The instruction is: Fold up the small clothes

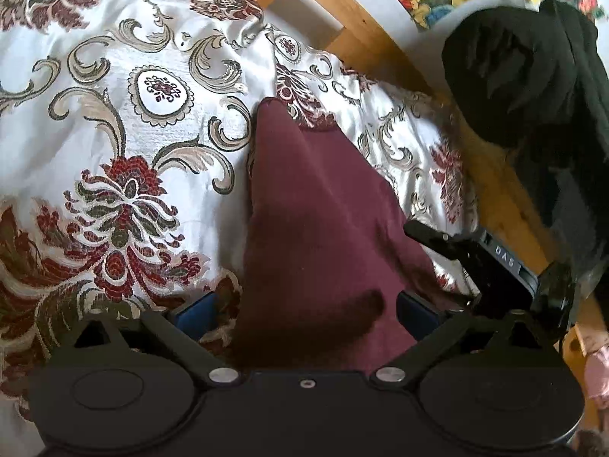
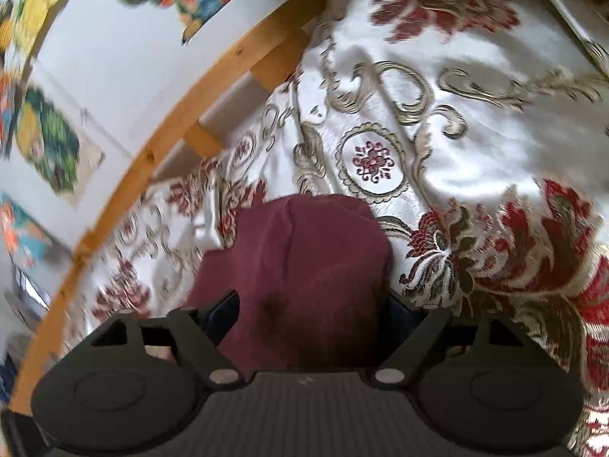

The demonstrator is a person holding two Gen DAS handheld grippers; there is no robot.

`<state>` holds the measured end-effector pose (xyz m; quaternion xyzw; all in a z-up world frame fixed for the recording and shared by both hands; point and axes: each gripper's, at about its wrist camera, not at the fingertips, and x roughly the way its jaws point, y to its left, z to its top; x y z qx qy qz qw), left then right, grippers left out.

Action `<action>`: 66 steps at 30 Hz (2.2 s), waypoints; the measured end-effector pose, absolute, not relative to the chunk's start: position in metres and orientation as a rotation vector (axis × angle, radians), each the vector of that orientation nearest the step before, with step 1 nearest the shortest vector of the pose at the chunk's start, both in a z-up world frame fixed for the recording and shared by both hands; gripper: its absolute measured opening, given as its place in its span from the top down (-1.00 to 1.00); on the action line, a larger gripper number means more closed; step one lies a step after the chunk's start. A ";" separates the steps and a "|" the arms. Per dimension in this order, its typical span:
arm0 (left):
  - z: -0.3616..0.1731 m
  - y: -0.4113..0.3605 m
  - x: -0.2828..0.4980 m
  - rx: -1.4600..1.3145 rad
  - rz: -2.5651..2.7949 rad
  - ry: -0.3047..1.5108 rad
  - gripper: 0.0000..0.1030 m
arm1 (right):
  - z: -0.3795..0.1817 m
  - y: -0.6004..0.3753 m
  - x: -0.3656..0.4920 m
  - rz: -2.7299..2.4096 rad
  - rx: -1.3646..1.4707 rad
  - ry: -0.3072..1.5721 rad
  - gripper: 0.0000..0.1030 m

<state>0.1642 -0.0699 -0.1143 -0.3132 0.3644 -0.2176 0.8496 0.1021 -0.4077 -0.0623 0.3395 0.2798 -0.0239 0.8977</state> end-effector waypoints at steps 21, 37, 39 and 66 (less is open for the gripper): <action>-0.102 -0.064 0.158 -0.624 -0.480 0.693 0.04 | -0.025 -0.349 0.107 -0.066 0.301 0.513 0.62; -0.071 0.027 0.177 -0.729 -0.221 0.463 0.10 | 0.020 -0.228 0.199 0.152 0.043 0.423 0.64; -0.080 0.039 0.184 -0.777 -0.155 0.491 0.10 | 0.008 -0.213 0.212 0.163 0.003 0.444 0.64; -0.097 0.031 0.197 -0.702 -0.039 0.675 -0.46 | -0.018 -0.260 0.197 -0.170 0.141 0.485 -0.47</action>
